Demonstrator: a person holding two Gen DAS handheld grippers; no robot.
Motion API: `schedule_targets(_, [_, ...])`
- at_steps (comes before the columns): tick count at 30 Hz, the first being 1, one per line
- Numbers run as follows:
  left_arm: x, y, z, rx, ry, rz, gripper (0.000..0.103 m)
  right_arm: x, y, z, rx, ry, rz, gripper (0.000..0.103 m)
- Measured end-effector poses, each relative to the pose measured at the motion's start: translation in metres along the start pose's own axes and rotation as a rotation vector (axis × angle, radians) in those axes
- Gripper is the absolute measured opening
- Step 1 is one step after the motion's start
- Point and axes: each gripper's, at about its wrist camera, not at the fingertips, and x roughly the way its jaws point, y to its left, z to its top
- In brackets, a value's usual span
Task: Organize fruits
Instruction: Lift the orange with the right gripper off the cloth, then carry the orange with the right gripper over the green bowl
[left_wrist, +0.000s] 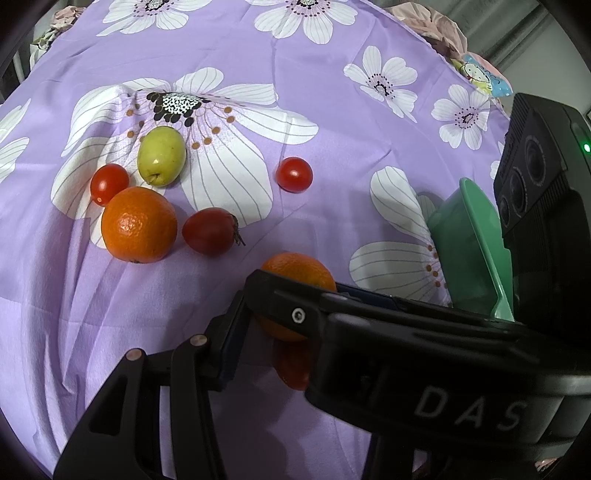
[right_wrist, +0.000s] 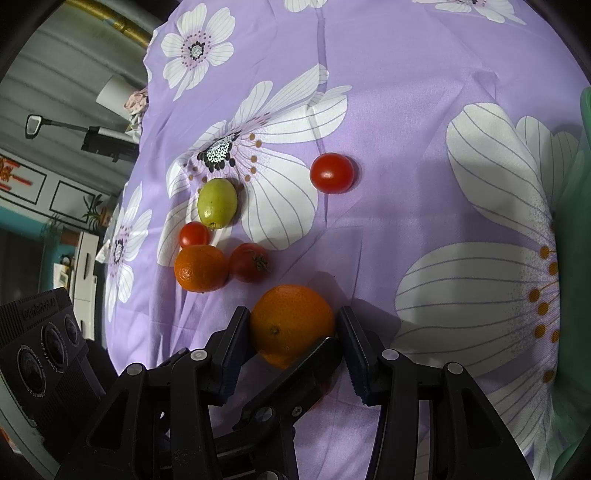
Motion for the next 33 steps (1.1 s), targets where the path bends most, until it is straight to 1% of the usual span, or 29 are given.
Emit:
schedule_targets(6, [-0.002,-0.001,-0.001,0.001,-0.009,0.004,0.045,-0.001,0.001,0.0,-0.008,-0.002,0.001,0.049])
schedule_targets(14, [-0.017,-0.008,0.0,0.027,-0.082,-0.014,0.045,-0.018,0.012,0.0,-0.049,-0.06,-0.008,0.049])
schedule_targets(21, [-0.044,-0.028,0.001,0.072,-0.206,-0.03,0.045,-0.052,0.028,-0.004,-0.119,-0.174,-0.011,0.049])
schedule_targets(27, [-0.066,-0.055,0.003,0.145,-0.308,-0.059,0.045,-0.087,0.035,-0.009,-0.161,-0.282,-0.021,0.049])
schedule_targets(33, [-0.074,-0.087,0.004,0.211,-0.357,-0.101,0.045,-0.123,0.027,-0.014,-0.165,-0.383,-0.042,0.049])
